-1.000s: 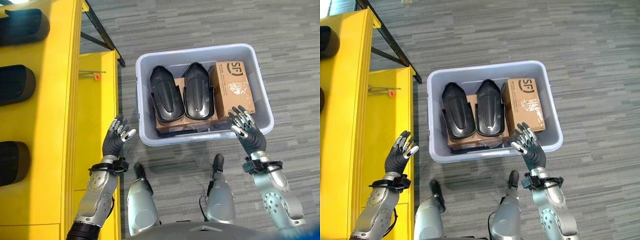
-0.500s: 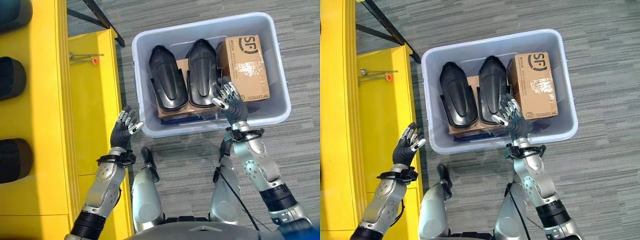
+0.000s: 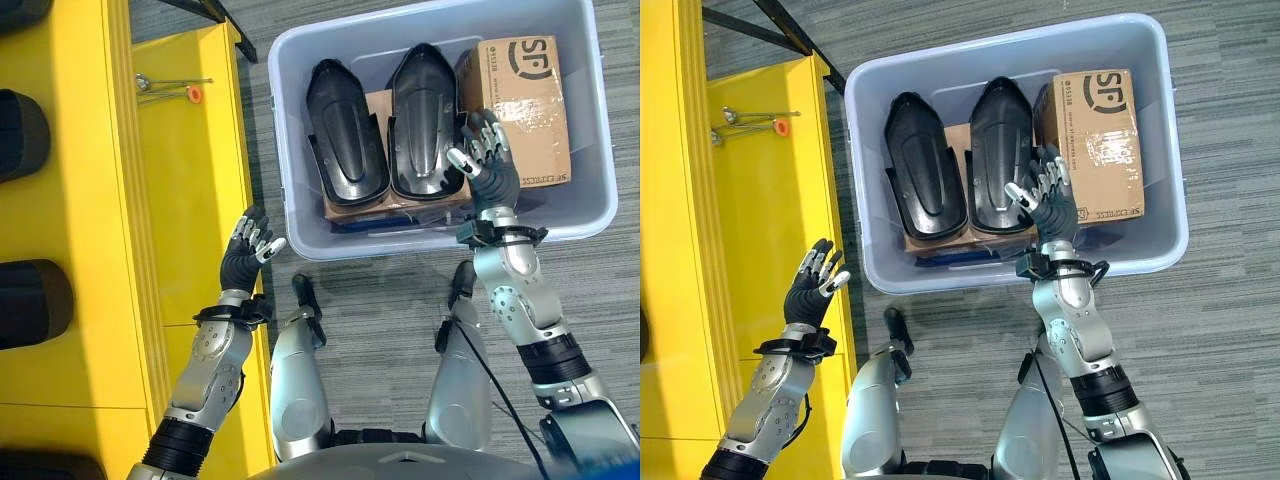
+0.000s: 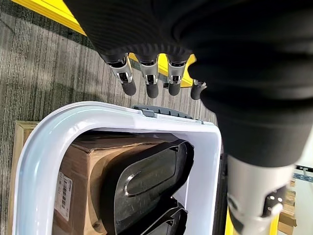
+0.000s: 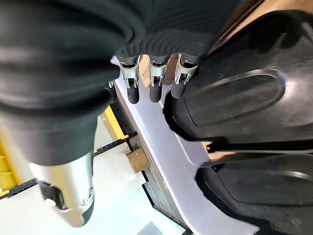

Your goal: Move parts from the plastic box to the shelf.

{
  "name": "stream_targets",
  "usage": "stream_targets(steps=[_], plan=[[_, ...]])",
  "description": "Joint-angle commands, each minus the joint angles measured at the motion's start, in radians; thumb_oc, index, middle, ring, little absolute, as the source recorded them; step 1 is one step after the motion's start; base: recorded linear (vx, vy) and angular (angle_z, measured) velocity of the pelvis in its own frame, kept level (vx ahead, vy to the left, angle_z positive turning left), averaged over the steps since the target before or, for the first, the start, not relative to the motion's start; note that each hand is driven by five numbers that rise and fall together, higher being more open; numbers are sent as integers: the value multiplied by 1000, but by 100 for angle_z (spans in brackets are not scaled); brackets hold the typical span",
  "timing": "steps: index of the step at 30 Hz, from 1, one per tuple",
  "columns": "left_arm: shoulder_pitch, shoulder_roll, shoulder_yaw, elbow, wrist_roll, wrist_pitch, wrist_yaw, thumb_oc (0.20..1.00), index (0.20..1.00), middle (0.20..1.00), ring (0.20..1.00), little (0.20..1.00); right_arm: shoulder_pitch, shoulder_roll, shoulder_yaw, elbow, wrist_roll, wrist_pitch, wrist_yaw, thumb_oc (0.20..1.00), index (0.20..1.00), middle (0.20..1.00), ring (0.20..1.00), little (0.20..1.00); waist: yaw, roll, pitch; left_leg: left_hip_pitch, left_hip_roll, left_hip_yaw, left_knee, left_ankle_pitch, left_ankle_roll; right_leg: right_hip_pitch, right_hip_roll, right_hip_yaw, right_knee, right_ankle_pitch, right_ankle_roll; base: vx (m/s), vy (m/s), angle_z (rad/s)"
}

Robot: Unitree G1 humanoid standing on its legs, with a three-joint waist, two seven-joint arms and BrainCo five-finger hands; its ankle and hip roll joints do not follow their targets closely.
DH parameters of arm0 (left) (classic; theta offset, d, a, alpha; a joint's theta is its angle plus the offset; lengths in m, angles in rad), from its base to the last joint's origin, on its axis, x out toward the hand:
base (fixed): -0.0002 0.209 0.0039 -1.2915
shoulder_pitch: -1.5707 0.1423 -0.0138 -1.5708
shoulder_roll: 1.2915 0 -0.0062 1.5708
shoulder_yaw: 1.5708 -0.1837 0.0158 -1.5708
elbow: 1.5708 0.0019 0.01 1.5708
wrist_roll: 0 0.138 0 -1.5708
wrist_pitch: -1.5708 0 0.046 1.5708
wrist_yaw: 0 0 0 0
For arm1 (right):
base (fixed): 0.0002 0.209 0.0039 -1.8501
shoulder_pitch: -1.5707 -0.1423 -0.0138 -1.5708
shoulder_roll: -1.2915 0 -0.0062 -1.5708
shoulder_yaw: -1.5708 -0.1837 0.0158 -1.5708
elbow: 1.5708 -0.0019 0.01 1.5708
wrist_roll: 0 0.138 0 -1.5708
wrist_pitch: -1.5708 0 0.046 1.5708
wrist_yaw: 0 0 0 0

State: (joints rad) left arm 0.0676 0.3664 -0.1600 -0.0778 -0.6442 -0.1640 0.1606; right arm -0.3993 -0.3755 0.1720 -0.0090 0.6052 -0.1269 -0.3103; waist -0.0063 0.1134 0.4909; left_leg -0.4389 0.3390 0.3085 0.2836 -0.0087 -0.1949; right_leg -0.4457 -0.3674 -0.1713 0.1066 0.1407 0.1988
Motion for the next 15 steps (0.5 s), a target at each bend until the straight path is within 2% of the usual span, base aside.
stream_targets(steps=[1,15], plan=[[28,66,-16,-109,-7,-63,15,1000,1000,1000,1000,1000,-51,-17,-56,-23,-41,-62,-34,1000,1000,1000,1000,1000,9,3,-25,-32,42,8,-23,110,-27,-45,-125,22,225,-140,34,0,0,0],[3,82,-26,-113,-14,-78,33,1000,1000,1000,1000,1000,-184,-89,-104,85,-89,-64,-104,1000,1000,1000,1000,1000,14,13,-2,-80,41,4,-2,95,-20,-102,-129,33,259,-147,32,0,0,0]])
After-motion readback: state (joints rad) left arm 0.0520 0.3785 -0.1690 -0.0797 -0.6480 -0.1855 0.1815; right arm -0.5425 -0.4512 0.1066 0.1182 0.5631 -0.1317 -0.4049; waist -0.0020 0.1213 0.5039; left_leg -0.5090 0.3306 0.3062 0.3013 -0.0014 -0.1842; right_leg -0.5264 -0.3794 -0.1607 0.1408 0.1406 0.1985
